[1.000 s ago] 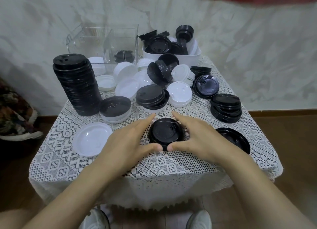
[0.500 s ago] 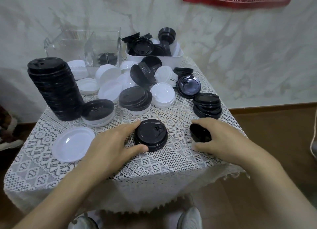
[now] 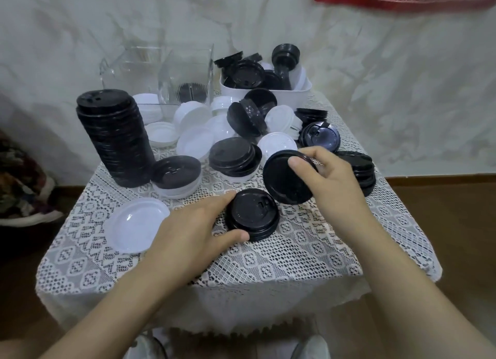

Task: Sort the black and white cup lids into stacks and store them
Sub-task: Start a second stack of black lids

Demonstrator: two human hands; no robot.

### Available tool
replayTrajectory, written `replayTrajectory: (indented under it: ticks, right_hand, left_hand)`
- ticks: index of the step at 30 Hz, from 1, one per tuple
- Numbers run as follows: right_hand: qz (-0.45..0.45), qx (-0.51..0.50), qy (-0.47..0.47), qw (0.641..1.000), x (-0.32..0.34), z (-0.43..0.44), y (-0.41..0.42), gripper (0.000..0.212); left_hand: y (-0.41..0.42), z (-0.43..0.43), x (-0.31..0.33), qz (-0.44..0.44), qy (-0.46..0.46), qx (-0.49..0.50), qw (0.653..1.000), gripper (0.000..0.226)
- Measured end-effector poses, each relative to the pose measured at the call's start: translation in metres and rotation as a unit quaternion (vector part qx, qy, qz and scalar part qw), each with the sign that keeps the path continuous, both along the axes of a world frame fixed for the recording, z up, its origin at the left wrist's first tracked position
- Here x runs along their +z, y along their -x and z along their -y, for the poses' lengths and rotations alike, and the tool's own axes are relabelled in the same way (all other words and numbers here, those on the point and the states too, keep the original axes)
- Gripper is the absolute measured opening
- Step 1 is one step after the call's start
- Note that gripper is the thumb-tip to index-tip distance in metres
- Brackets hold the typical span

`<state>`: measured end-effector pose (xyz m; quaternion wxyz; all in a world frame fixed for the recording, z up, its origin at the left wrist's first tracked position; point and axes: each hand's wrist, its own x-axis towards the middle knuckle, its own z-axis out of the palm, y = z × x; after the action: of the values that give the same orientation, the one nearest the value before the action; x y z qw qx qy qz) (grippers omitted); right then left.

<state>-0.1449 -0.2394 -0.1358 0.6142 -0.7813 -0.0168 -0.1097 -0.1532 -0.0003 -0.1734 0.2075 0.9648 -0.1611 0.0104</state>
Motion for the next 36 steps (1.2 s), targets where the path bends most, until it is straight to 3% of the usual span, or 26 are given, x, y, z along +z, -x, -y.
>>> replayTrajectory:
  ticks: [2, 5, 11, 16, 19, 27, 32, 36]
  right_hand:
    - [-0.032, 0.002, -0.062, 0.998, 0.0, -0.005, 0.001, 0.009]
    - [-0.057, 0.01, -0.066, 0.996, -0.008, -0.011, -0.001, 0.008]
    - [-0.063, 0.009, 0.115, 0.991, -0.028, -0.016, -0.007, 0.019]
    - [-0.077, 0.01, 0.15, 0.986, -0.035, -0.015, -0.009, 0.032]
    - [-0.083, 0.024, 0.173, 0.981, -0.035, -0.014, -0.005, 0.044]
    - [-0.128, 0.143, 0.201, 0.961, -0.022, -0.001, 0.004, 0.03]
    - [-0.137, 0.2, 0.225, 0.944, -0.018, 0.003, 0.005, 0.054]
    - [-0.133, 0.203, 0.248, 0.938, -0.017, 0.003, 0.005, 0.058]
  left_hand:
    - [0.001, 0.002, 0.001, -0.003, 0.003, -0.005, 1.0, 0.085]
    - [0.001, 0.004, 0.002, -0.008, -0.003, -0.007, 1.0, 0.085]
    - [0.004, 0.008, 0.007, -0.022, 0.009, -0.012, 1.0, 0.086]
    - [0.003, 0.005, 0.003, -0.044, 0.016, 0.0, 0.999, 0.106]
    - [0.004, 0.004, 0.003, -0.042, 0.027, -0.01, 0.999, 0.101]
    - [0.004, 0.002, 0.002, -0.019, 0.05, -0.028, 0.998, 0.079]
    - [0.004, 0.003, 0.004, -0.013, 0.043, -0.032, 0.998, 0.072]
    - [0.002, 0.003, 0.0, -0.005, 0.046, -0.024, 0.999, 0.076]
